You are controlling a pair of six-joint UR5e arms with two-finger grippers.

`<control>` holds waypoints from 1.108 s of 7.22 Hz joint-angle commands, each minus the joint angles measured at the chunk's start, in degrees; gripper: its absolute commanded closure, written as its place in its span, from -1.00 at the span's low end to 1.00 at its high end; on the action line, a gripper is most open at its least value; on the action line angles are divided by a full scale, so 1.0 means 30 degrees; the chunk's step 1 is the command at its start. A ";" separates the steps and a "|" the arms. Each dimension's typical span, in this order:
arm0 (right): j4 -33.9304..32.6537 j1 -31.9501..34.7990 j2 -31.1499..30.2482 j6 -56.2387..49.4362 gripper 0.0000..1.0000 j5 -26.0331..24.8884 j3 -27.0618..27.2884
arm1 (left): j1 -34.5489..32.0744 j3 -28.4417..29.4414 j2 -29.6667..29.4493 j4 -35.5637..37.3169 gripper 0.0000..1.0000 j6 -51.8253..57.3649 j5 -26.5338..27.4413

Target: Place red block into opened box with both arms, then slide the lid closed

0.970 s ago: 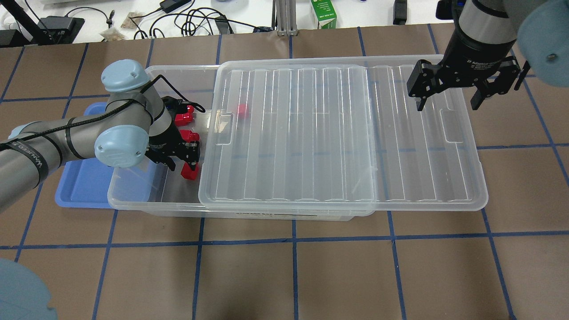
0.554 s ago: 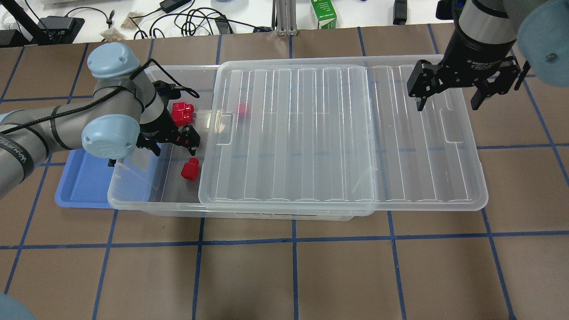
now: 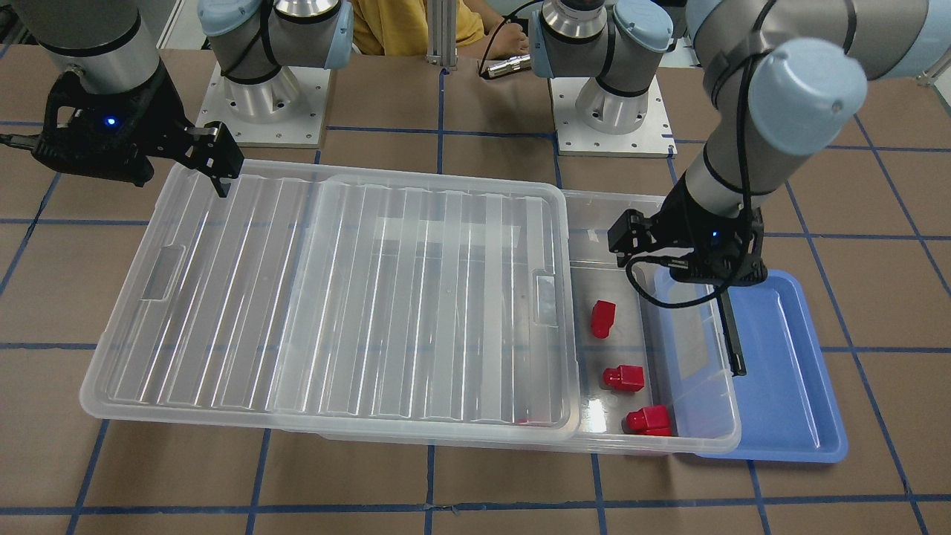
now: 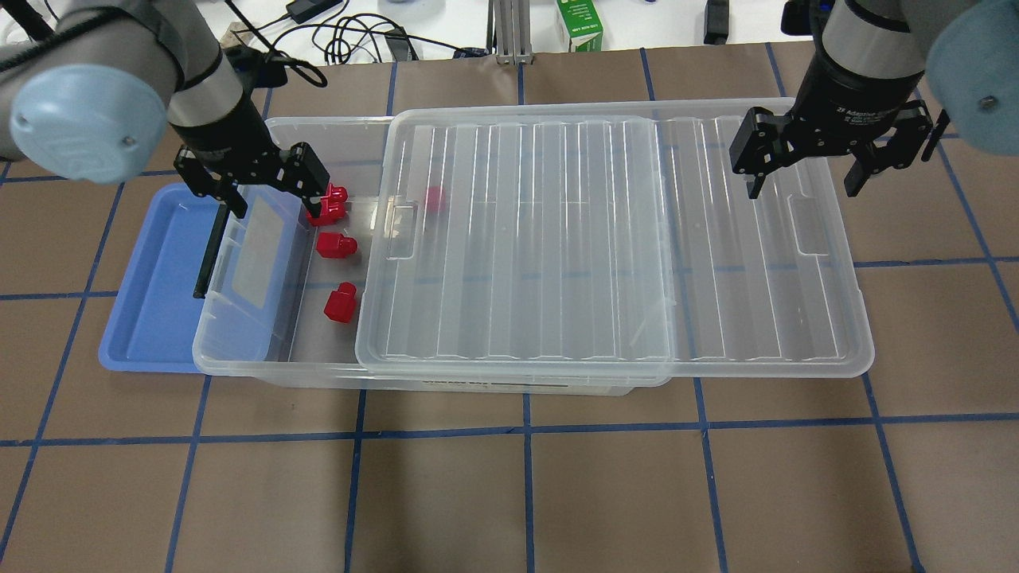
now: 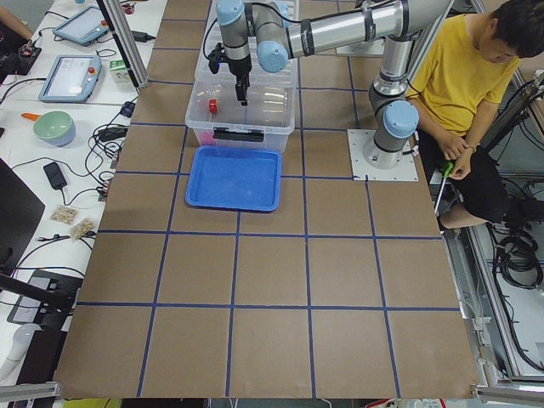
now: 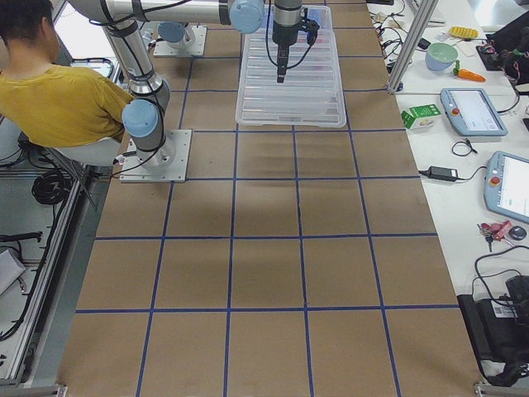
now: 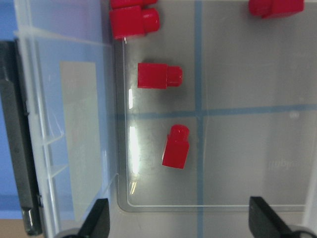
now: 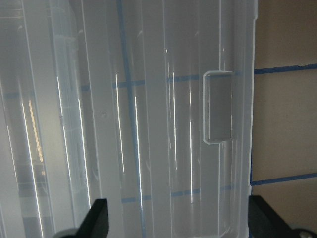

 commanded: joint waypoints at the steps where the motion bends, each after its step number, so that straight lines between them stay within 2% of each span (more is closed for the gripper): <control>1: -0.0276 -0.0275 0.0022 -0.0293 -1.00 -0.0396 0.0000 | -0.0933 0.2538 0.0855 -0.1842 -1.00 -0.0301 0.0039; 3: -0.0422 -0.1236 0.0577 -0.2157 -1.00 -0.0367 0.0029 | -0.0819 0.1586 0.1413 -0.1791 -1.00 -0.0535 -0.0049; 5: -0.1006 -0.3694 0.0929 -0.2666 -1.00 -0.0075 0.0176 | -0.0701 0.1492 0.1503 -0.1700 -1.00 -0.0419 0.0067; 7: -0.1330 -0.4669 0.1892 -0.3307 -1.00 -0.0104 0.0555 | -0.0729 0.1404 0.1532 -0.1700 -1.00 -0.0418 0.0010; 8: -0.2580 -0.4962 0.2390 -0.4647 -1.00 -0.0104 0.0557 | -0.0759 0.1230 0.1562 -0.1700 -1.00 -0.0476 0.0009</control>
